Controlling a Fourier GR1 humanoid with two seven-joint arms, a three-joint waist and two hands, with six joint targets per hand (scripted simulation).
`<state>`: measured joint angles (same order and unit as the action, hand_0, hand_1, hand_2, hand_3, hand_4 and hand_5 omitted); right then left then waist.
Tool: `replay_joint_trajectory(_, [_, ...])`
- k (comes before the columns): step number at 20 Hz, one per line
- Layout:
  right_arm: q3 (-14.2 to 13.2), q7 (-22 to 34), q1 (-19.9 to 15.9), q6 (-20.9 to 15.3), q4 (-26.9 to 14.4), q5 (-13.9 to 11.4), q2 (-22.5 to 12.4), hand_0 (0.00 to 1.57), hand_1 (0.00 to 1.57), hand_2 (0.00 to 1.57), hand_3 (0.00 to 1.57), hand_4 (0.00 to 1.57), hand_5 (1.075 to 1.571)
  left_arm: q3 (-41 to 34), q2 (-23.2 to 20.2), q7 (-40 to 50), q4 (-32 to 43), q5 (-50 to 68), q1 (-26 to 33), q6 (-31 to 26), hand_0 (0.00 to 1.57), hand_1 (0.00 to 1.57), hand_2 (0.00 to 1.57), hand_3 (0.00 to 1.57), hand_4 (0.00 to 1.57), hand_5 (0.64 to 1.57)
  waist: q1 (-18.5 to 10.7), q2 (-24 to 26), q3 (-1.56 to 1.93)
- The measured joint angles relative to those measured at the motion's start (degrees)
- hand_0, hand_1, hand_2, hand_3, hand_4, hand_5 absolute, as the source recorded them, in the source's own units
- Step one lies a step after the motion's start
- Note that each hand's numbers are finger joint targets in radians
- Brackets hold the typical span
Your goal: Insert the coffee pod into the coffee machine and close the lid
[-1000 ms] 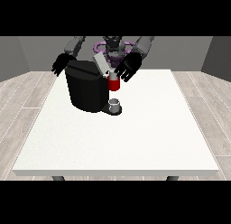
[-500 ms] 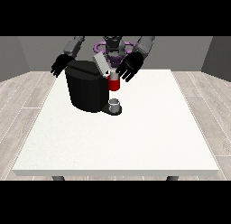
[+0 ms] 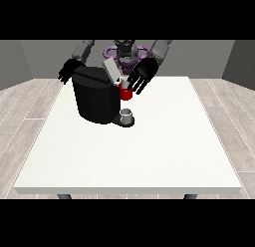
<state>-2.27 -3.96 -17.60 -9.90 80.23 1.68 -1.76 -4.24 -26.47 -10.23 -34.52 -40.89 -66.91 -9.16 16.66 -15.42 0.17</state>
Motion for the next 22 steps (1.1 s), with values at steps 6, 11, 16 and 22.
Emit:
replay_joint_trajectory(6, [-0.5,0.3,0.7,-0.3,-1.2,0.0,-0.1,0.00,0.00,0.00,0.00,0.35,1.571,1.1,-0.2,-0.2,0.0,-1.3,0.4,-2.2,0.00,0.00,0.00,0.00,0.00,1.571,-1.0,1.3,-0.07])
replay_joint_trajectory(11, [-1.8,-0.8,1.2,-0.3,-3.6,0.3,-0.8,0.00,0.00,0.00,0.00,0.39,1.571,1.6,1.0,0.5,-0.9,-1.9,0.7,-3.1,0.00,0.00,0.00,0.00,0.00,1.571,-2.3,2.5,-0.13])
replay_joint_trajectory(16, [-3.0,-0.9,0.9,-0.1,-4.9,1.0,-1.4,0.00,0.00,0.00,0.00,0.41,1.571,1.7,2.0,0.8,-1.7,-2.2,1.9,-3.3,0.00,0.00,0.00,0.00,0.00,1.571,-3.8,4.2,-0.15])
replay_joint_trajectory(22, [-3.8,-2.3,4.5,0.9,-6.1,2.0,-1.5,0.00,0.00,0.00,0.00,0.41,1.571,0.2,4.4,1.2,-3.0,-0.4,5.3,-3.3,0.00,0.00,0.00,0.00,0.00,1.571,-5.5,8.2,-0.17])
